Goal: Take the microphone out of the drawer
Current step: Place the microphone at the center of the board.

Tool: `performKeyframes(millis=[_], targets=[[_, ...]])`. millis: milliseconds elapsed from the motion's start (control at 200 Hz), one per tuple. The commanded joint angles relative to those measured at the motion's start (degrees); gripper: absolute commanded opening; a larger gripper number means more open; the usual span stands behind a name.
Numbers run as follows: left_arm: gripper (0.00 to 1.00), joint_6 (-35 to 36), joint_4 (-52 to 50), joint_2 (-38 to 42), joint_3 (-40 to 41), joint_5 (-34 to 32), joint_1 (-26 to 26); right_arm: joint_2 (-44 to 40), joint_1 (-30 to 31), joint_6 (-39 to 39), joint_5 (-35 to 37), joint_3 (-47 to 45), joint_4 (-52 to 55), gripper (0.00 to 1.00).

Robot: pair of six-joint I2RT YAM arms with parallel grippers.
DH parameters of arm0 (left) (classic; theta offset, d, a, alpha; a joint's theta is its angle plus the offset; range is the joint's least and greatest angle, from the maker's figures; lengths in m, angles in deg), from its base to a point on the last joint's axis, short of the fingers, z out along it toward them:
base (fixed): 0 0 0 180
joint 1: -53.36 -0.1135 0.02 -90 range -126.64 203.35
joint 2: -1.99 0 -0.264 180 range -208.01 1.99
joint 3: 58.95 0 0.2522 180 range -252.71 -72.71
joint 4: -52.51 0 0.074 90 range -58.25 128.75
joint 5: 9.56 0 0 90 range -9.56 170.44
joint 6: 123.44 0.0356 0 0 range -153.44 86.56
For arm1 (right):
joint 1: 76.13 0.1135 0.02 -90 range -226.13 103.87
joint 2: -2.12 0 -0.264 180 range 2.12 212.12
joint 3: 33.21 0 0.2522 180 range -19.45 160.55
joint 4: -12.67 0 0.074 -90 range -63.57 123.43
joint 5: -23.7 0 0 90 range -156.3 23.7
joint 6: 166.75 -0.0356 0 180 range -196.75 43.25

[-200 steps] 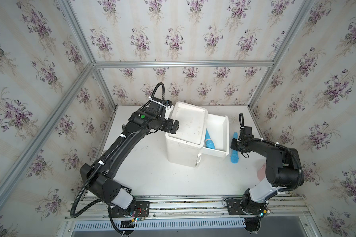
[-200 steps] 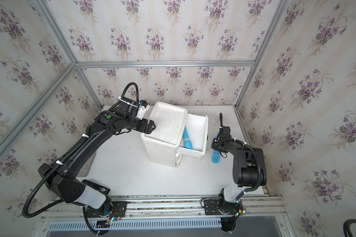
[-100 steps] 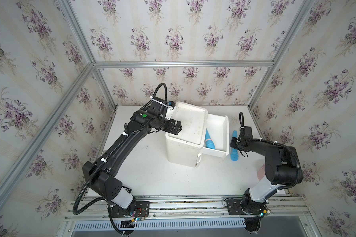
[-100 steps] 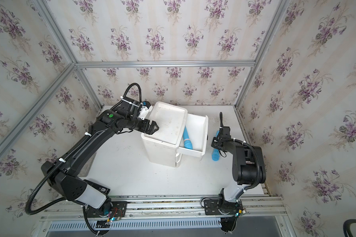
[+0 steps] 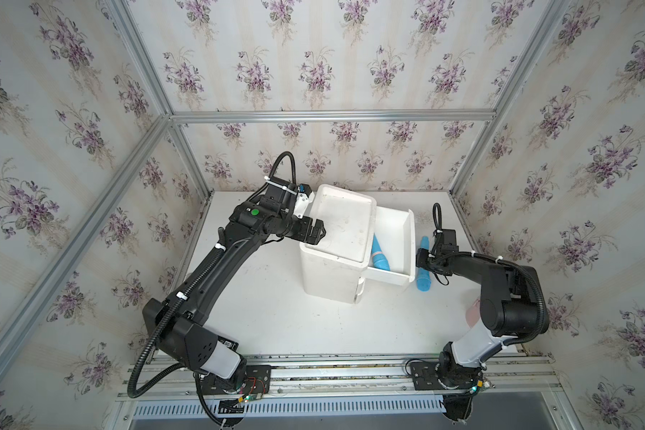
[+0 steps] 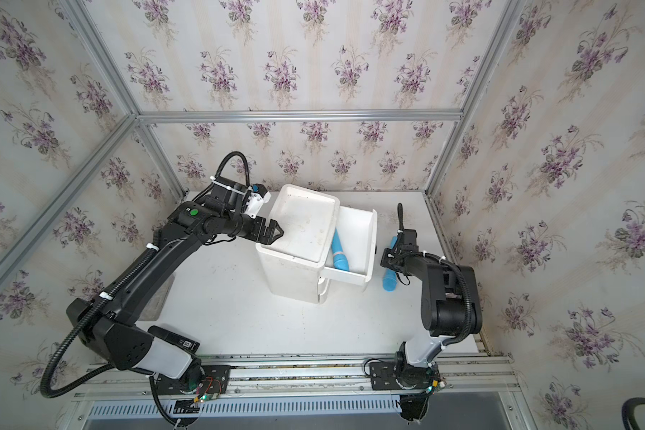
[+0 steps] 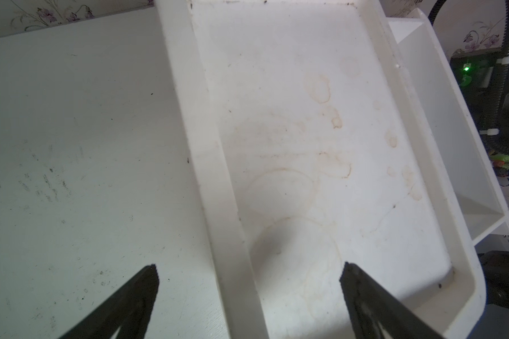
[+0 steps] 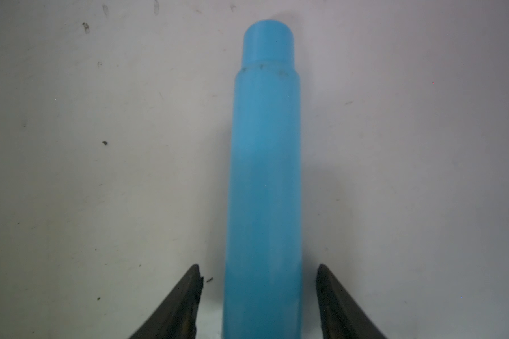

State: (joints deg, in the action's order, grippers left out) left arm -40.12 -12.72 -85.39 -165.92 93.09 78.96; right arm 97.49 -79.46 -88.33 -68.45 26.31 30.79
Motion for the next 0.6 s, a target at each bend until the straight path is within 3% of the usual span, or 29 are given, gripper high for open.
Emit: performKeyframes(millis=[0, 255, 365, 594], targets=[[0.99, -0.52, 1.69, 0.60, 0.34, 1.50, -0.34, -0.16, -0.01, 0.06, 0.36, 0.25, 4.98, 0.63], [0.99, -1.01, 2.00, 0.60, 0.57, 2.71, -0.78, -3.54, -0.01, 0.15, 0.63, 1.67, 7.50, 0.73], [0.99, -1.06, 2.00, 0.54, 0.66, 2.79, -0.84, -5.76, -0.03, -0.01, 0.59, 2.55, 8.92, 0.85], [0.99, -1.00, 1.99, 0.11, 1.01, 2.38, -1.01, -12.99, -0.01, 0.10, 1.93, 4.29, 12.78, 0.88]])
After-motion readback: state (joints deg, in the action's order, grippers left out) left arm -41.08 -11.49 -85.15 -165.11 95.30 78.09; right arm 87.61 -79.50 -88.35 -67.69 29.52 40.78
